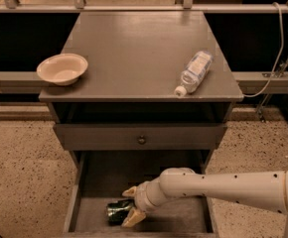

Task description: Pick green can from middle drawer and place on counter

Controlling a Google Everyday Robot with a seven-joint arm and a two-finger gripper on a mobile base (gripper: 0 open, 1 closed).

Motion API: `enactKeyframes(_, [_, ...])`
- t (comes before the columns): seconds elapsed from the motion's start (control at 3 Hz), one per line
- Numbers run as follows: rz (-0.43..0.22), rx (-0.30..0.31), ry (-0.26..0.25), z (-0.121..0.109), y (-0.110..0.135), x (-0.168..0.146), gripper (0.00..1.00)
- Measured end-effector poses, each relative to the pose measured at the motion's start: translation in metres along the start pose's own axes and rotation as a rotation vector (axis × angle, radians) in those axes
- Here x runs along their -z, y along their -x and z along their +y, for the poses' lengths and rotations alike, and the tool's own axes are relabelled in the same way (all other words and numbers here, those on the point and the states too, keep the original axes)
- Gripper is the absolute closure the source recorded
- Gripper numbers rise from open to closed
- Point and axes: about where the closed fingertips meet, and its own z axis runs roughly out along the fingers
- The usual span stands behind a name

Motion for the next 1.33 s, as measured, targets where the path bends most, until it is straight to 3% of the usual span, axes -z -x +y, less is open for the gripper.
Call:
enactKeyframes(0.33, [0.000, 0.039, 0.003, -0.011, 0.007, 0.015, 0.25])
enactKeyframes(0.67, [0.023, 0.077, 0.017, -0.012, 0.011, 0.010, 0.25])
enactKeyframes(1.33, [0.081, 0.139, 0.039, -0.003, -0.001, -0.024, 0.28])
